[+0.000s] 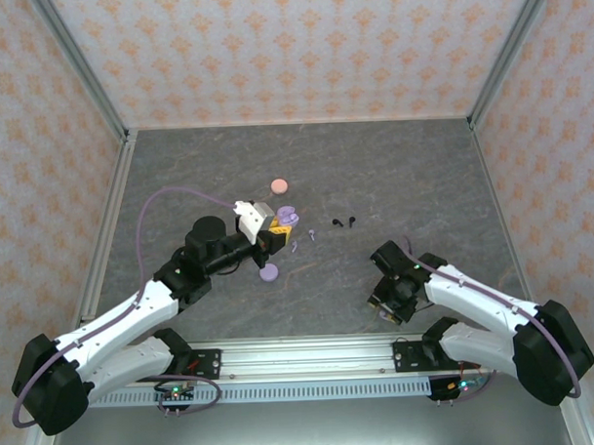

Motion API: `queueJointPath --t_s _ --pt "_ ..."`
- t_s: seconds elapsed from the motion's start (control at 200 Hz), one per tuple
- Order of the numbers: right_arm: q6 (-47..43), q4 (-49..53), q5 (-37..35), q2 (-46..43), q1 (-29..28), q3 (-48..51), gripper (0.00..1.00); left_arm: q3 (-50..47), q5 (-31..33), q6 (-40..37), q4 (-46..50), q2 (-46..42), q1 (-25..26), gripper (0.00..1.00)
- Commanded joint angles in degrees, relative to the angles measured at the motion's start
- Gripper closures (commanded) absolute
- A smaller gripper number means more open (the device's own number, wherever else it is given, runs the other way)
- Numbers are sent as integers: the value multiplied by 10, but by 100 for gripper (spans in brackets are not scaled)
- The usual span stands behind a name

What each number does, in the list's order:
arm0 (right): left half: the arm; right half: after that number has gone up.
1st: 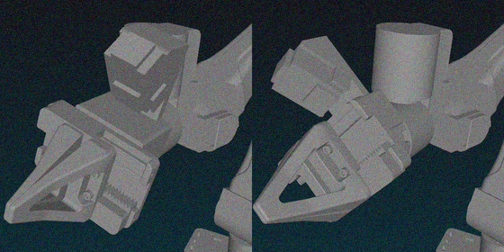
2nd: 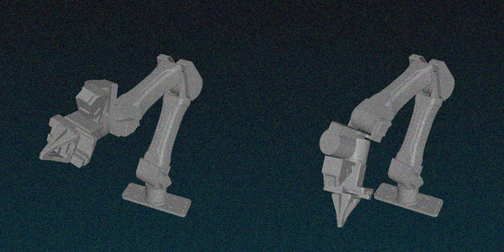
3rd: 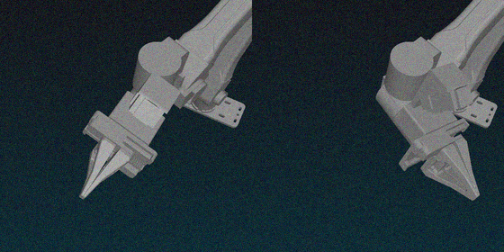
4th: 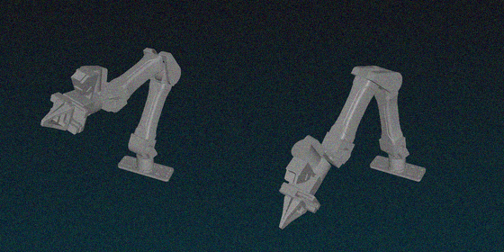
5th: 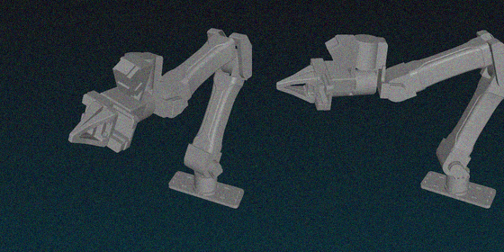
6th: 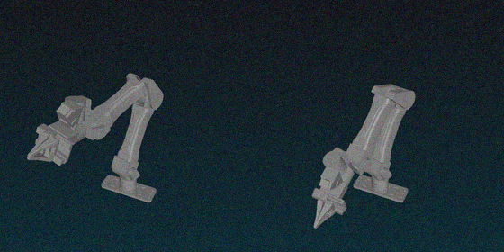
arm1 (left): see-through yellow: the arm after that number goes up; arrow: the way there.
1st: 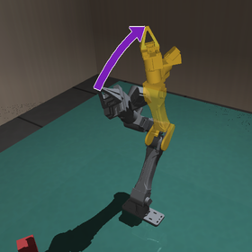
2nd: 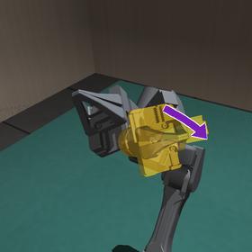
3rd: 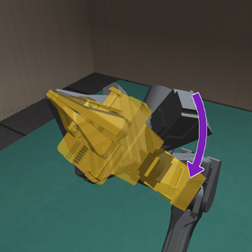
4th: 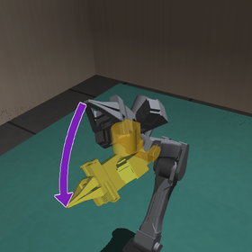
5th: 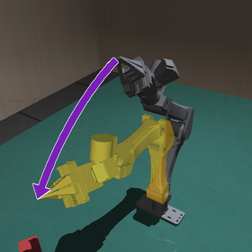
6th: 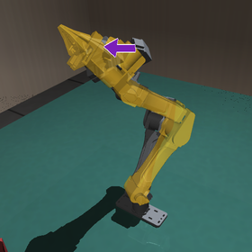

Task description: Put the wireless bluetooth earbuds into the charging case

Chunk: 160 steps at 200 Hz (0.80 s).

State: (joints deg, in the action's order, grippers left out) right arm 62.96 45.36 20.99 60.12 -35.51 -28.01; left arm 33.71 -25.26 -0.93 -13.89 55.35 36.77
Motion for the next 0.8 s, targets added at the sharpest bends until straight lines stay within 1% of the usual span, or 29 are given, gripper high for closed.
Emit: queueJointPath --t_s 0.0,0.12,0.21,0.24,0.36,0.435,0.455,0.515,0.651,0.796 --pt "-11 32 -31 5 -5 -25 56 17 -10 6 -23 -4 3 100" --pt "-43 58 -56 23 -6 -41 56 15 -8 5 -23 -8 3 100" --pt "-52 46 -53 43 -10 -42 57 15 -8 5 -22 -8 3 100" --pt "-54 40 -52 50 -13 -42 59 15 -8 5 -21 -8 3 100" --pt "-57 29 -51 74 -23 -48 59 14 -6 4 -16 -12 3 100" --pt "-56 26 -48 74 -29 -48 60 14 -4 3 -13 -14 3 100" --pt "-55 24 -47 75 -30 -47 62 14 -4 3 -14 -14 3 100" --pt "-52 20 -42 74 -33 -45 64 14 -3 3 -14 -14 3 100" --pt "-42 15 -35 74 -38 -40 64 13 -4 3 -15 -11 3 100" --pt "-35 2 -32 74 -42 -34 69 13 -5 5 -19 -8 3 100"
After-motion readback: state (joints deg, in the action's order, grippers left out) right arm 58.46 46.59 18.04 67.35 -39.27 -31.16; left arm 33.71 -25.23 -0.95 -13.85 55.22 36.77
